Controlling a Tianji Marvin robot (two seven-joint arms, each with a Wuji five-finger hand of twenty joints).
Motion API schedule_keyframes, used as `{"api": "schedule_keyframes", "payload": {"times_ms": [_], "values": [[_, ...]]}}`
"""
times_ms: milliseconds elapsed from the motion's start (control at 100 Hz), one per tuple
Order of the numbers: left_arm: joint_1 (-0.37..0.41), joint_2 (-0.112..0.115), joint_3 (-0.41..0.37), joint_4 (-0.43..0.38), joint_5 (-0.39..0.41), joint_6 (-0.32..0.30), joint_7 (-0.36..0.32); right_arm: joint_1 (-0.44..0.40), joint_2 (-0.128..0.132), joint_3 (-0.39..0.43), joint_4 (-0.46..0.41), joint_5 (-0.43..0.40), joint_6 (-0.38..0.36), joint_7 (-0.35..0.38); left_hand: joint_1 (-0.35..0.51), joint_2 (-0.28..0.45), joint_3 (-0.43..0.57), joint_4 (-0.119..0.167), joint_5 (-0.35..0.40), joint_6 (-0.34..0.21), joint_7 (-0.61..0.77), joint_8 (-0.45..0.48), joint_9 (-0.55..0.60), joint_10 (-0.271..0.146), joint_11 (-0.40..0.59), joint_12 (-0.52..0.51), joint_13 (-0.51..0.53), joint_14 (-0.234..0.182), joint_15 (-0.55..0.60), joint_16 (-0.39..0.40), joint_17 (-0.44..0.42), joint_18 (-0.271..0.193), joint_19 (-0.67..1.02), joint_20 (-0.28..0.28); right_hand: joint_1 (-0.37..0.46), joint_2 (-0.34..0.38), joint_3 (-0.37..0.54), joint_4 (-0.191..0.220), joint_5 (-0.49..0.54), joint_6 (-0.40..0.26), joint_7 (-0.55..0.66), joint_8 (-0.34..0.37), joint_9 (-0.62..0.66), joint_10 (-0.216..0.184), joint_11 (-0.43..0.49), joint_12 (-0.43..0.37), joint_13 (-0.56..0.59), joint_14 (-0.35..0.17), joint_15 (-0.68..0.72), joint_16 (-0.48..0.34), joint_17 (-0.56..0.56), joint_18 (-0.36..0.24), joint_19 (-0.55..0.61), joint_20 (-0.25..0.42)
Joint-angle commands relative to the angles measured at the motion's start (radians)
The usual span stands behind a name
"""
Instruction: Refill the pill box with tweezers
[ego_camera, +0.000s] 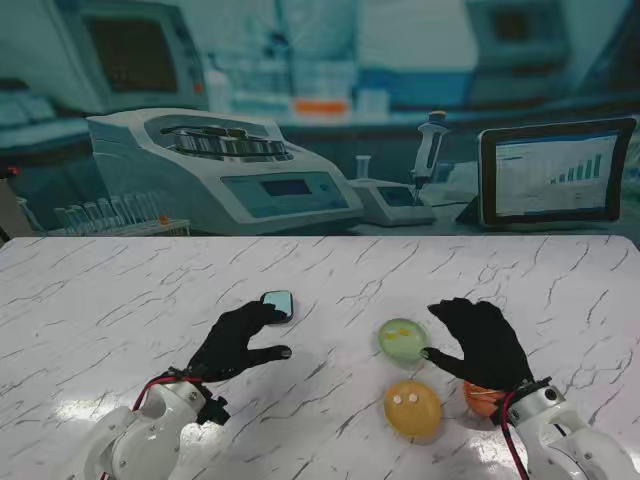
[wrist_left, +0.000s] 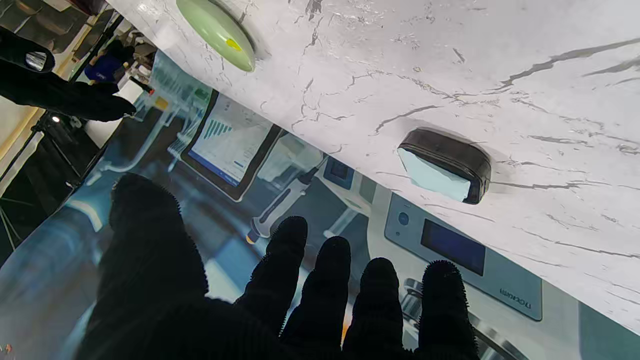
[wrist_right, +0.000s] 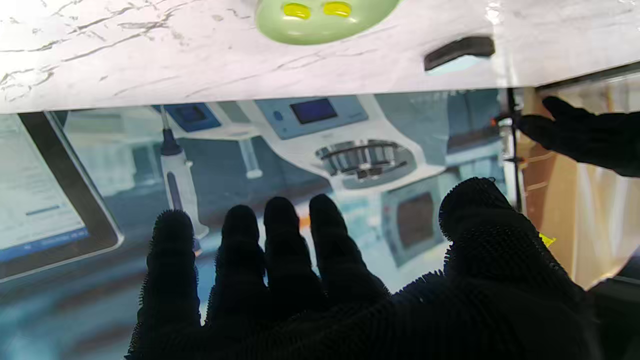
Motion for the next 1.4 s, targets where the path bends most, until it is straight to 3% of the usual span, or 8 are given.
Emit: {"api": "schedule_keyframes", "payload": {"times_ms": [0,580,840,990,1120,1390], "values": [[0.008,-0.002,0.001,-0.003,-0.002,-0.015,-0.012,-0.006,-0.005,-0.007,-0.002,-0.003,-0.006,-0.003,-0.013,-0.005,0.008,0.018,-0.011,-0.012,-0.002,-0.016,-0.014,-0.013,-0.003,-0.007,-0.018,-0.028,0.016,-0.008,-0.010,-0.027,0.031,0.017,0.009,0.027,-0.011,0.009,-0.023,0.004,0.013,-0.006,-0.011,0.009,-0.001,0.007,-0.014,0.013,-0.017,0.009,-0.001,0.093,0.005,0.015],[-0.002,0.000,0.010,0.002,-0.008,-0.007,-0.023,0.008,-0.005,-0.006,0.019,-0.003,-0.021,-0.015,-0.011,-0.010,0.007,0.018,-0.012,-0.007,-0.002,-0.016,-0.014,-0.010,-0.003,-0.007,-0.016,-0.025,0.018,-0.007,-0.010,-0.027,0.037,0.020,0.011,0.024,-0.013,0.009,-0.020,0.003,0.017,-0.004,-0.006,0.009,0.001,0.010,-0.010,0.013,-0.015,0.012,0.004,0.088,0.004,0.021],[-0.005,0.004,0.009,-0.003,0.022,0.015,-0.032,0.035,-0.005,-0.028,0.064,0.007,-0.041,-0.033,0.005,-0.058,0.005,0.015,-0.027,0.002,-0.009,-0.019,-0.019,-0.012,0.001,-0.005,-0.014,-0.027,0.020,-0.007,-0.013,-0.025,0.025,0.013,0.012,0.019,-0.012,0.009,-0.021,0.003,0.017,-0.004,-0.007,0.009,0.001,0.011,-0.010,0.013,-0.014,0.013,0.007,0.083,0.004,0.023],[-0.040,0.012,0.016,0.015,0.084,0.024,-0.043,0.037,-0.005,-0.036,0.081,0.009,-0.050,-0.048,0.025,-0.116,0.003,0.012,-0.080,0.030,-0.041,-0.044,-0.065,-0.004,0.002,-0.001,-0.039,-0.020,0.012,-0.013,-0.011,-0.022,-0.015,-0.008,0.013,0.014,-0.011,0.010,-0.021,0.002,0.018,-0.004,-0.004,0.009,0.002,0.011,-0.009,0.014,-0.013,0.014,0.007,0.084,0.003,0.024],[-0.081,0.024,0.022,0.027,0.101,0.061,-0.107,0.032,-0.005,-0.033,0.082,0.004,-0.057,-0.052,0.057,-0.135,0.007,0.017,-0.165,0.065,-0.080,-0.084,-0.162,0.017,-0.019,-0.017,-0.107,-0.014,-0.022,-0.035,-0.007,-0.031,-0.109,-0.054,0.011,0.012,-0.010,0.010,-0.021,0.002,0.017,-0.004,-0.004,0.010,0.002,0.012,-0.009,0.013,-0.012,0.014,0.008,0.084,0.003,0.024],[-0.213,0.031,0.076,0.146,0.142,0.095,-0.133,0.032,-0.003,-0.030,0.079,0.000,-0.064,-0.042,0.057,-0.151,0.002,0.016,-0.258,0.099,-0.116,-0.116,-0.257,0.034,-0.031,-0.034,-0.139,-0.007,-0.101,-0.057,-0.002,-0.053,-0.196,-0.093,0.006,0.004,-0.005,0.010,-0.023,0.003,0.017,-0.004,-0.004,0.008,0.003,0.013,-0.011,0.011,-0.013,0.013,0.007,0.082,0.001,0.025]]}}
